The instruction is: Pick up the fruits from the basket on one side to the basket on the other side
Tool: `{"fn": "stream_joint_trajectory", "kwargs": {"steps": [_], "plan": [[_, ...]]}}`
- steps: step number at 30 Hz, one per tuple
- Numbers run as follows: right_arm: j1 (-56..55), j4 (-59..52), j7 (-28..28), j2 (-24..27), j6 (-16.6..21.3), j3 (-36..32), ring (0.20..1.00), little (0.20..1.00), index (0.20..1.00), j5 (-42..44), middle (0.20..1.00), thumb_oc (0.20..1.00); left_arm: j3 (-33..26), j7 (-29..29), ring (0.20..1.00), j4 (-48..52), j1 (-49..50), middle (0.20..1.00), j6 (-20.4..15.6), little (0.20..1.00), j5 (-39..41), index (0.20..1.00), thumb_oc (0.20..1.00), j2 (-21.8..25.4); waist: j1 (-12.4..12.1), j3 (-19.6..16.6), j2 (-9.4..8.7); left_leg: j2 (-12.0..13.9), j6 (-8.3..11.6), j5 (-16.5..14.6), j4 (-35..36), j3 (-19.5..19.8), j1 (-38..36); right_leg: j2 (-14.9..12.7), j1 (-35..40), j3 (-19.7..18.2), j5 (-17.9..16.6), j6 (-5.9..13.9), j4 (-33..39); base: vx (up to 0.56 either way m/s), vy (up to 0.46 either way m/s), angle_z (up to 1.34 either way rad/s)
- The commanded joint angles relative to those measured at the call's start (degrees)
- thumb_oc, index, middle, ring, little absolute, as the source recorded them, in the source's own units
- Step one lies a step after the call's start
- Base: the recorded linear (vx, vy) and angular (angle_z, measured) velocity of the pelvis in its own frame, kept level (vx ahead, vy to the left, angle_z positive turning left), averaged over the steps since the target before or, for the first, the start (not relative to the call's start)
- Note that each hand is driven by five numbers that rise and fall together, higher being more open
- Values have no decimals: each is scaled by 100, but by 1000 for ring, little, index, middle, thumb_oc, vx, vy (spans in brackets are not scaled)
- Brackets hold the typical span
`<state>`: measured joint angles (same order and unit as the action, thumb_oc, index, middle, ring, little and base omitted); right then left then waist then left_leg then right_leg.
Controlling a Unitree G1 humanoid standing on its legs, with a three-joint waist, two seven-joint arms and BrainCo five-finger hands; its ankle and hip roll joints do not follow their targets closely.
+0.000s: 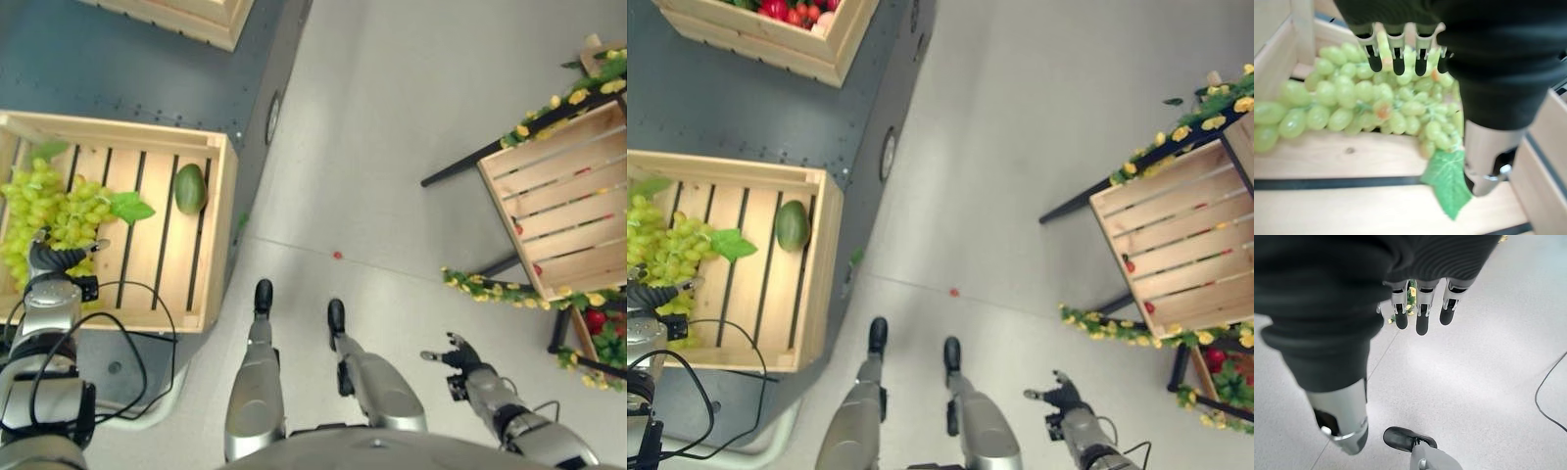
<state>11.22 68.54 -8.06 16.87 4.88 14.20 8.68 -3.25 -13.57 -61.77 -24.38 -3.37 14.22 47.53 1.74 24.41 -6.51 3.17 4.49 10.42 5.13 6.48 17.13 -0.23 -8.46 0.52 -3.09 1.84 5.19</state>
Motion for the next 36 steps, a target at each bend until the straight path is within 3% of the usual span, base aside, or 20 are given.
{"fn": "stream_joint_trajectory", "kwargs": {"steps": [1,6,9,26,36], "plan": [[-248,-82,-123,-27,128,102,1000,1000,1000,226,1000,1000,228,-253,1000,-264,40,1000,-27,1000,-218,1000,1000,409,-291,-279,-40,112,27,-428,-13,-99,-44,-311,-485,-286,-181,669,-60,3,40,8],[-216,-137,-128,-78,150,177,1000,1000,1000,234,1000,1000,176,-290,1000,-401,42,1000,-11,1000,-225,1000,1000,491,-340,-250,-150,92,-5,-419,-13,-66,32,-322,-543,-306,-207,689,-64,7,22,0],[-142,-188,-150,-134,171,278,1000,1000,1000,259,1000,1000,207,-297,1000,-561,-66,1000,27,1000,-201,1000,1000,593,-410,-188,-307,57,-48,-407,-13,68,138,-340,-617,-287,-208,700,-93,11,17,3],[-131,-483,-204,-148,304,320,1000,1000,1000,449,1000,1000,596,-310,1000,-789,-725,1000,107,1000,-341,1000,1000,1082,-394,-171,-629,-13,-128,-426,-13,284,365,-358,-763,-276,-243,744,-100,7,13,3],[-232,-628,-220,-88,378,274,1000,1000,1000,599,1000,1000,1237,-279,1000,-846,-1443,1000,181,1000,-705,1000,1000,1351,-277,-108,-768,11,-109,-368,-13,398,588,-323,-929,-264,-289,742,-69,-11,-5,2]]}}
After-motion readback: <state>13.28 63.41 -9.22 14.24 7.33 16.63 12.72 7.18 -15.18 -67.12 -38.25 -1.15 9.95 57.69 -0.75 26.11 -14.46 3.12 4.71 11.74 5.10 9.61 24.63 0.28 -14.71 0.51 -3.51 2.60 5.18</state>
